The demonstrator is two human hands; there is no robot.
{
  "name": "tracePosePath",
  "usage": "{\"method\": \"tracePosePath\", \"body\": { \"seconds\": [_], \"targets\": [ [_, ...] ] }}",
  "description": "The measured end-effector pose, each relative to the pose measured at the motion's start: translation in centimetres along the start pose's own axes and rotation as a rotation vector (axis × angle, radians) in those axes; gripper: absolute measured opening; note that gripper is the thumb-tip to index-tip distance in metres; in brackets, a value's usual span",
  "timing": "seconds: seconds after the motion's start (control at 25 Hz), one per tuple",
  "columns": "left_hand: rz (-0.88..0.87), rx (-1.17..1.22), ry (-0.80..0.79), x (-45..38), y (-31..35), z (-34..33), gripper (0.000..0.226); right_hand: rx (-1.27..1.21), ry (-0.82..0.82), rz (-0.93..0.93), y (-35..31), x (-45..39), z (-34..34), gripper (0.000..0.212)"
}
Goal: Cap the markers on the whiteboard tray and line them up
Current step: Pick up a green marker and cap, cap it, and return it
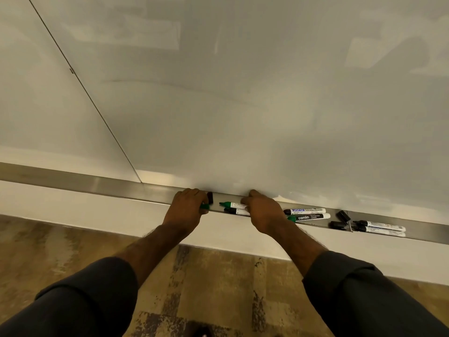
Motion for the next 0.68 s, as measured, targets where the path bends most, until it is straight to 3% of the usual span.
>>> {"method": "tracePosePath", "body": {
  "seconds": [0.2,0.4,0.56,0.68],
  "targets": [
    [0.002,0.022,0.115,0.8,0.5,1.1,0.031,0.165,0.121,-0.019,-0.5,0.6,0.5,0.019],
    [0.077,0.276,0.317,1.2,2.5,4.8,0.015,0.188,0.305,-0.003,-0.3,2.7,3.0,0.024],
    [0.210,0.492,0.529,0.4,4.8,9.4,0.011,0.023,0.459,0.001,0.1,4.8,7.7,0.014],
    [0.301,0.784,0.591,-0.4,7.0,13.0,0.015,-0.194,0.546,0.048,0.2,6.8,12.3,0.015]
  ]
}}
Point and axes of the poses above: each hand's wrist, its own x-axis away from the middle knuckle, its own z-axis out of the back of the hand, y = z × x, the point moved 1 cm from there along -x, towards the middle knuckle, and after that the axes turned 11 degrees about -z, right-handed, at the moved point
